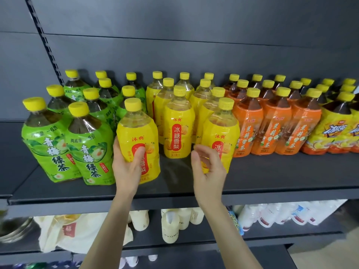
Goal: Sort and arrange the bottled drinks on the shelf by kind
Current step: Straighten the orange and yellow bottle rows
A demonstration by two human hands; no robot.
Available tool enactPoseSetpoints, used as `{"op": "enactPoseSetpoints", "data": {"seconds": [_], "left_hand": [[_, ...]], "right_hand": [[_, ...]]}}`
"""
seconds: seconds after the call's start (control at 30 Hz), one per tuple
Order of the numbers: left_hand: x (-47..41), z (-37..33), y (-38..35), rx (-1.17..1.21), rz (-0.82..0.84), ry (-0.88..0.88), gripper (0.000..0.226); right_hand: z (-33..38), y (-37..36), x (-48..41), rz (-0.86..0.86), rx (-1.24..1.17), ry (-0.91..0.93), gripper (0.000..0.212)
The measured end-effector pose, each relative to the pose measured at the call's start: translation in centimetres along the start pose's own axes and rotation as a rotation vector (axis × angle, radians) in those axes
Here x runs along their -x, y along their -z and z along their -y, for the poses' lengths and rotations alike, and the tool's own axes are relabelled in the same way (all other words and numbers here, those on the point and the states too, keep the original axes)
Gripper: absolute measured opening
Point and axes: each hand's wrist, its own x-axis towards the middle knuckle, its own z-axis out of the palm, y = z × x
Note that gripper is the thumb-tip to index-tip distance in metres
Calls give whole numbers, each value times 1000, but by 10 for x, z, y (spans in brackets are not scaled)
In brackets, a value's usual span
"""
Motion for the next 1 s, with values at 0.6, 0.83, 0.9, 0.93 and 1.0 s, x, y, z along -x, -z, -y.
{"op": "enactPoseSetpoints", "data": {"seconds": [0.6, 0.83, 0.9, 0.93, 1.0], "left_hand": [[-1, 10, -4, 89, -36, 12, 84], [-1, 14, -5, 81, -58, -2, 83], [-1, 14, -6, 80, -63, 2, 83], [-1, 14, -6, 80, -65, 1, 83], [0, 14, -6, 80, -63, 0, 83]], "right_hand": [[-39, -79, -58, 132, 93, -291, 74], [-44, -76, -67, 218, -104, -379, 83], [-46, -78, -72, 241, -122, -374, 83], [-46, -80, -74, 249, -134, -377, 82], [-47, -84, -77, 258, -175, -390, 79]]}}
